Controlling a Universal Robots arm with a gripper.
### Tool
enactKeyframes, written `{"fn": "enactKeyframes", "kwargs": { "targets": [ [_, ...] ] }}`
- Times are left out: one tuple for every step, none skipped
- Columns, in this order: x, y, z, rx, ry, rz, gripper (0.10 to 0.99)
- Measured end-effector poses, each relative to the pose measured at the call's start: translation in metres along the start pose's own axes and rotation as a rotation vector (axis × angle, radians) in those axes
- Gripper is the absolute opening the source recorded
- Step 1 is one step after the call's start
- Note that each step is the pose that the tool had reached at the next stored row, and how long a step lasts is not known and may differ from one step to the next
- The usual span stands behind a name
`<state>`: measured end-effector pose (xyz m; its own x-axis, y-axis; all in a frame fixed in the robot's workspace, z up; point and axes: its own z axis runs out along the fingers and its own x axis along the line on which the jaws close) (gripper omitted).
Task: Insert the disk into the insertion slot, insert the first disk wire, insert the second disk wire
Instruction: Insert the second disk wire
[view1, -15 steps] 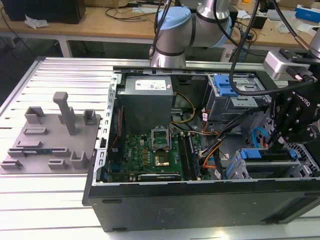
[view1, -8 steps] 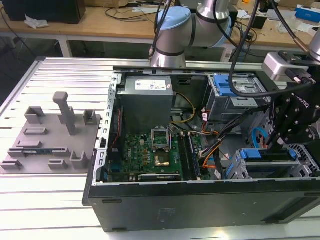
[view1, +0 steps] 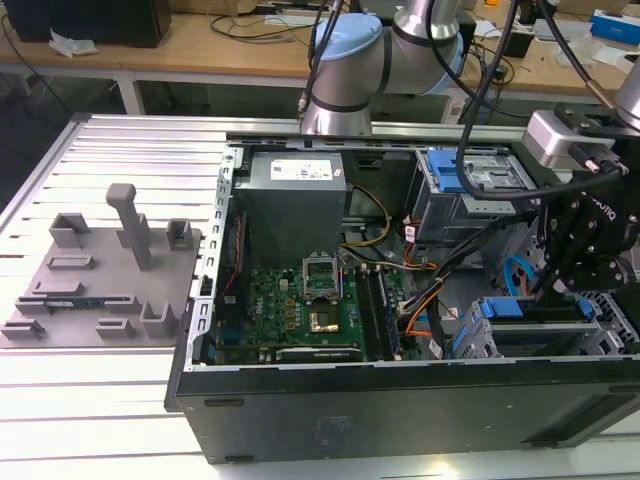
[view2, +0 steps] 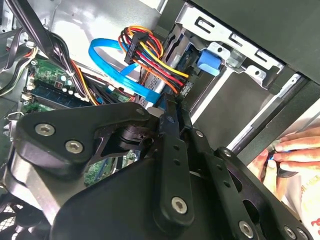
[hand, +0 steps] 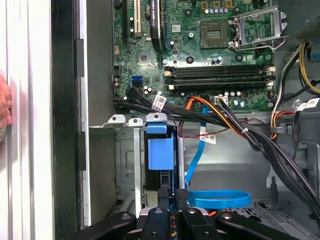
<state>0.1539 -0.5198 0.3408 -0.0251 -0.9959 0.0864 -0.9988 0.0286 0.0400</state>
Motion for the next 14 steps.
{"fn": "enactKeyframes", "kwargs": {
  "targets": [
    [0.0002, 0.0000, 0.0006, 0.000, 0.0000, 0.000, 0.161],
    [0.0005, -0.0001, 0.0017, 0.000, 0.0001, 0.000, 0.161],
    [0.0006, -0.0001, 0.0024, 0.000, 0.0002, 0.000, 0.161],
    [0.0008, -0.0001, 0.0030, 0.000, 0.0004, 0.000, 0.161],
    [0.0008, -0.0001, 0.0032, 0.000, 0.0003, 0.000, 0.161],
    [0.0008, -0.0001, 0.0034, 0.000, -0.0004, 0.000, 0.173],
    [0.0007, 0.0000, 0.0032, 0.000, -0.0009, 0.000, 0.231],
    [0.0007, 0.0003, -0.0004, 0.000, -0.0004, 0.000, 0.231],
    [0.0002, 0.0005, -0.0042, 0.000, 0.0003, 0.000, 0.298],
    [-0.0010, 0.0009, -0.0097, 0.000, 0.0007, 0.000, 0.298],
    [-0.0019, 0.0010, -0.0128, 0.000, 0.0011, 0.000, 0.298],
    [-0.0028, 0.0012, -0.0160, 0.001, 0.0015, 0.000, 0.298],
    [-0.0038, 0.0014, -0.0189, 0.001, 0.0018, 0.000, 0.282],
    [-0.0050, 0.0015, -0.0224, 0.001, 0.0022, 0.001, 0.282]
  ]
}}
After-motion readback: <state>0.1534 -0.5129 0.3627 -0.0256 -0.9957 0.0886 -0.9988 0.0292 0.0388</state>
